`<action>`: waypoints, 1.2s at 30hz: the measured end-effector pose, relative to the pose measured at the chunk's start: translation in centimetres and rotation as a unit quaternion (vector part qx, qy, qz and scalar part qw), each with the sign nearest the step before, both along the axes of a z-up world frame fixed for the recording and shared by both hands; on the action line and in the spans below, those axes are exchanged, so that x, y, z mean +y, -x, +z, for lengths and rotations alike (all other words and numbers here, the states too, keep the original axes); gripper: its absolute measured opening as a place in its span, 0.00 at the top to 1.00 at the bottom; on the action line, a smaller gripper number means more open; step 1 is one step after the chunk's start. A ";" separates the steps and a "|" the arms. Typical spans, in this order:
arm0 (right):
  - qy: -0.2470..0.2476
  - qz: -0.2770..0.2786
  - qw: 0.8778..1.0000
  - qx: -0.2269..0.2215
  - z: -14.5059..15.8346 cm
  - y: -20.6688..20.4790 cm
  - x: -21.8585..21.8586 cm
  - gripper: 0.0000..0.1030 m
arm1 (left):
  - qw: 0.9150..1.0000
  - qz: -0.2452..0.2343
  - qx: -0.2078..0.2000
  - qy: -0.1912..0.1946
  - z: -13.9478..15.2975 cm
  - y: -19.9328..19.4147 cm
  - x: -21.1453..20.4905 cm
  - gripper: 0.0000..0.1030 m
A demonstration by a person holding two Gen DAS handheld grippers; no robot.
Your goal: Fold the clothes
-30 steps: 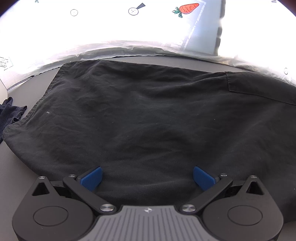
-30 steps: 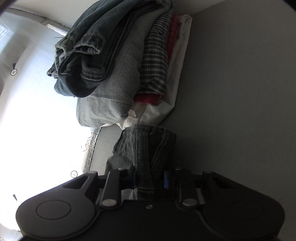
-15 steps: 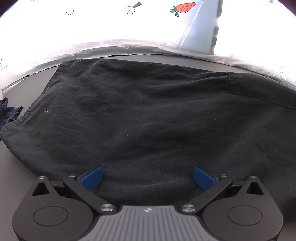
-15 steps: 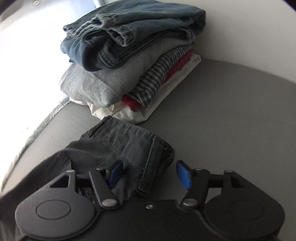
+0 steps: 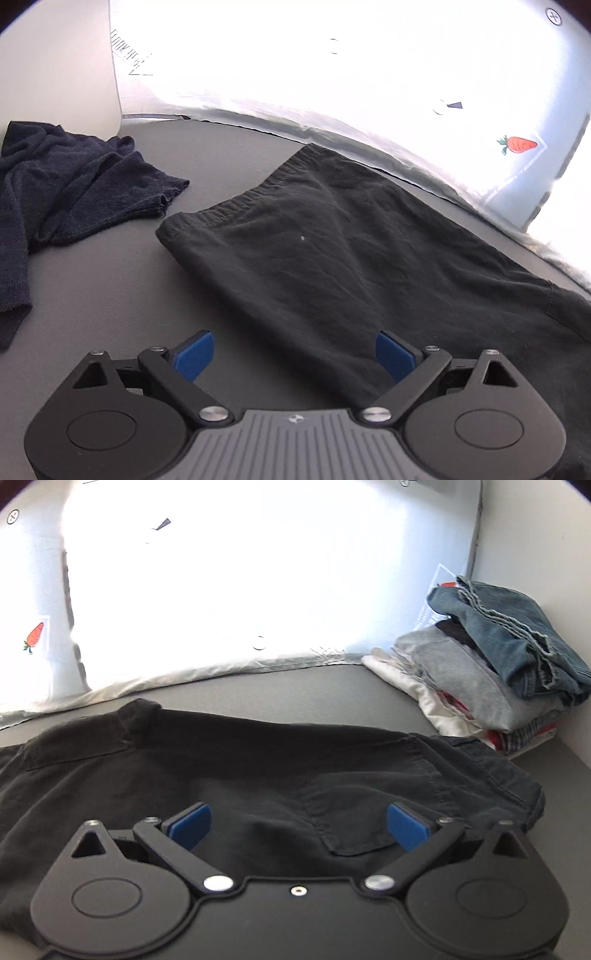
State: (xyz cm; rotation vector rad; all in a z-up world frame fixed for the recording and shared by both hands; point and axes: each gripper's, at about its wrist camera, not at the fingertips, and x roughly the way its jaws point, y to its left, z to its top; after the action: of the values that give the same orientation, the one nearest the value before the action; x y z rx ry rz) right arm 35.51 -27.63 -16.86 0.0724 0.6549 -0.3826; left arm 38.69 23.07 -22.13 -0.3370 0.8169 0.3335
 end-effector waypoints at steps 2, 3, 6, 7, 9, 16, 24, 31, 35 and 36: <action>-0.004 0.038 0.999 -0.013 0.6 -2.0 3.7 0.00 | 0.999 0.035 -0.009 0.036 0.0 -0.1 3.0 0.21; -0.006 0.057 0.998 -0.020 0.8 -3.0 5.6 0.00 | 0.997 0.047 -0.012 0.054 -0.1 -0.3 4.3 0.23; -0.011 0.121 0.992 -0.029 1.1 -6.8 11.4 0.00 | 0.994 0.059 -0.024 0.086 -0.4 -1.3 7.1 0.35; -0.012 0.144 0.989 -0.028 0.9 -8.3 13.5 0.00 | 0.994 0.057 -0.026 0.090 -0.5 -1.7 7.7 0.40; -0.011 0.187 0.982 -0.024 0.4 -11.2 17.5 0.00 | 0.994 0.052 -0.031 0.096 -0.8 -2.6 8.9 0.45; -0.075 0.345 0.935 0.037 -1.9 -21.5 30.4 0.26 | 0.989 0.051 -0.024 0.134 -2.7 -4.3 10.9 0.64; -0.057 0.461 0.881 0.091 -4.2 -27.3 40.0 0.50 | 0.989 0.047 -0.022 0.141 -2.9 -4.5 11.3 0.64; -0.090 0.451 0.884 0.082 -4.4 -27.5 39.8 0.96 | 0.992 0.023 -0.017 0.123 -0.7 -5.2 11.1 0.88; -0.090 0.441 0.892 0.037 -2.2 -26.8 39.1 0.98 | 0.994 0.003 -0.064 0.094 2.8 -5.6 10.3 0.89; -0.097 0.433 0.896 0.024 -1.4 -27.0 38.9 0.98 | 0.994 -0.004 -0.074 0.086 3.4 -5.9 10.1 0.89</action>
State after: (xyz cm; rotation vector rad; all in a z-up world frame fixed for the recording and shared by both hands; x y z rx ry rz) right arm 62.49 11.24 -18.27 -0.0441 0.7068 0.5469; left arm 44.57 33.22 -18.69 -0.5135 0.7027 0.2274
